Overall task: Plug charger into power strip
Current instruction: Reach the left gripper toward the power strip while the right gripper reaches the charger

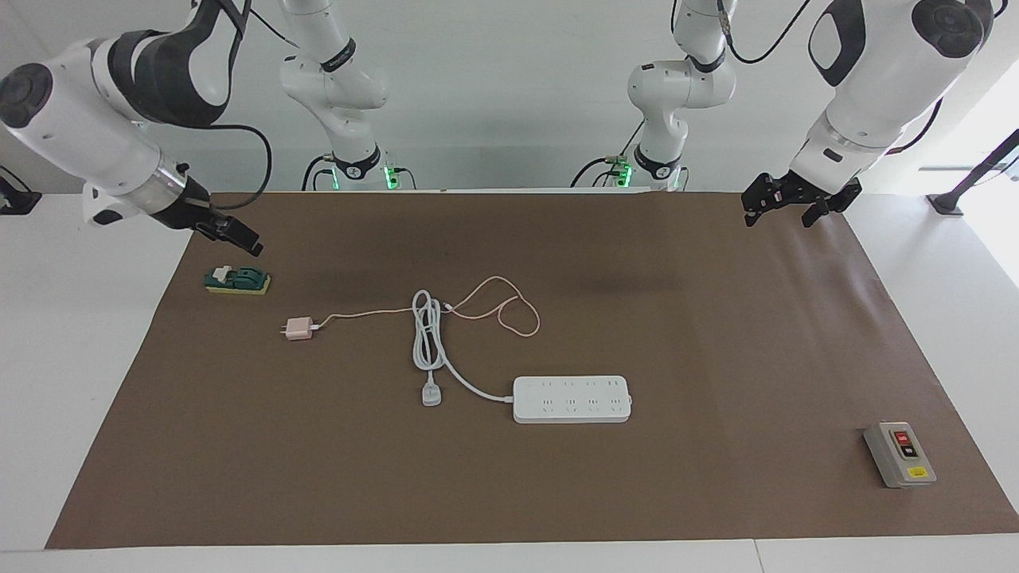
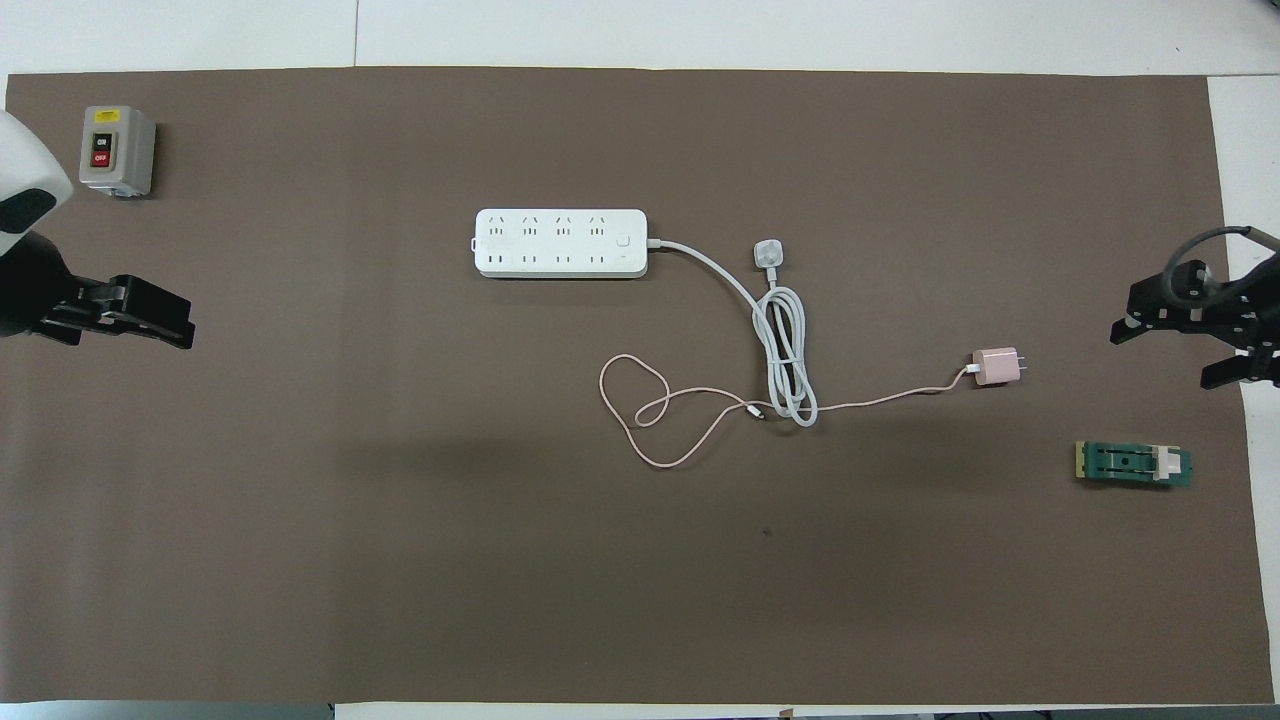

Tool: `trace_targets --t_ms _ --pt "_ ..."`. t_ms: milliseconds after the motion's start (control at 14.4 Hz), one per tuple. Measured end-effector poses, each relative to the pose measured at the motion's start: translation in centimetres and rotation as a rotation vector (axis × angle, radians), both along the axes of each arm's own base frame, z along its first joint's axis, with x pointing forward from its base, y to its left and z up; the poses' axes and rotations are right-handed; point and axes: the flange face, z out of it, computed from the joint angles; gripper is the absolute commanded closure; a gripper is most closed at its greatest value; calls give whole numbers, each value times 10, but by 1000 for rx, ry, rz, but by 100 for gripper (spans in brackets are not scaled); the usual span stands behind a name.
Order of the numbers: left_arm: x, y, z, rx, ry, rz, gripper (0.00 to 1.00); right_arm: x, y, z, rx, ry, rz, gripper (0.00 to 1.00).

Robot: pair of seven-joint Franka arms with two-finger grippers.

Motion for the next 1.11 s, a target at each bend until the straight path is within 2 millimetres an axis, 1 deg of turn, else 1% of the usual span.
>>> trace_targets --t_ms 70,209,348,418,557,696,766,975,1114 --pt "2 -5 0 -1 -1 -9 0 6 0 -17 18 16 -66 0" --pt "3 -14 8 -4 -22 -25 0 13 -3 -48 53 54 -196 0" --pt "4 -23 15 -19 -39 -38 0 13 -8 -75 90 87 -332 0" --pt "3 -30 15 -50 -35 -43 0 10 -12 -88 116 106 -397 0" --pt "4 -43 10 -162 -13 -38 0 3 -28 -116 168 152 -498 0" --pt "11 -50 7 -282 -9 -16 0 0 -48 -144 219 190 -570 0" --pt "14 -53 6 -342 -8 -3 0 -1 -54 -155 236 207 -593 0" --pt "19 -61 7 -559 25 41 0 1 -65 -187 315 243 -673 0" --pt "28 -62 -1 -709 66 83 0 3 -65 -206 393 272 -731 0"
